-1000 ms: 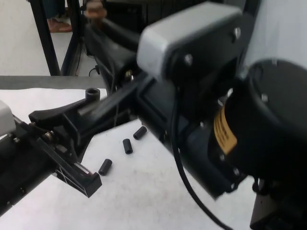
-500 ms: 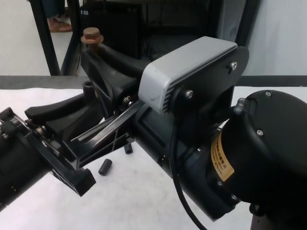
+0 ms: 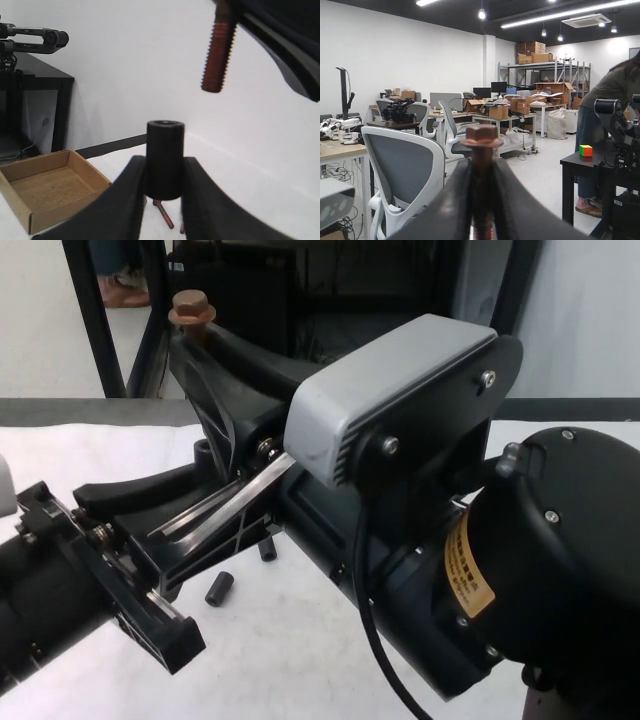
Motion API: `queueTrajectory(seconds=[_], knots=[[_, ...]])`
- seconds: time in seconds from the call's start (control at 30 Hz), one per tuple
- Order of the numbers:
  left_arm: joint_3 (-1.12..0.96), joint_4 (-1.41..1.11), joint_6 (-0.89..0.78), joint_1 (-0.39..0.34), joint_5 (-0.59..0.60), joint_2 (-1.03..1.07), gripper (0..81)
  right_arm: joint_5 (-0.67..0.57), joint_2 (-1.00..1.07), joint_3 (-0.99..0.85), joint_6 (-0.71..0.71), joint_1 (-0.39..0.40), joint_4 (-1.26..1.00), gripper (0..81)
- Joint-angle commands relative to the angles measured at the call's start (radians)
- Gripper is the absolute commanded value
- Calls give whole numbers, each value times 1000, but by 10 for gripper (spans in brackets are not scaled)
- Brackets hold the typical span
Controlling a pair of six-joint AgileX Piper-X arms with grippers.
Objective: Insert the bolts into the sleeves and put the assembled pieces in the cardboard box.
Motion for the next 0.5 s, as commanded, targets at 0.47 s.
queueTrajectory(seconds=[0.47], knots=[[-1,-27,16,-1,92,-34,8,2,-3,-3,-12,1,-27,3]])
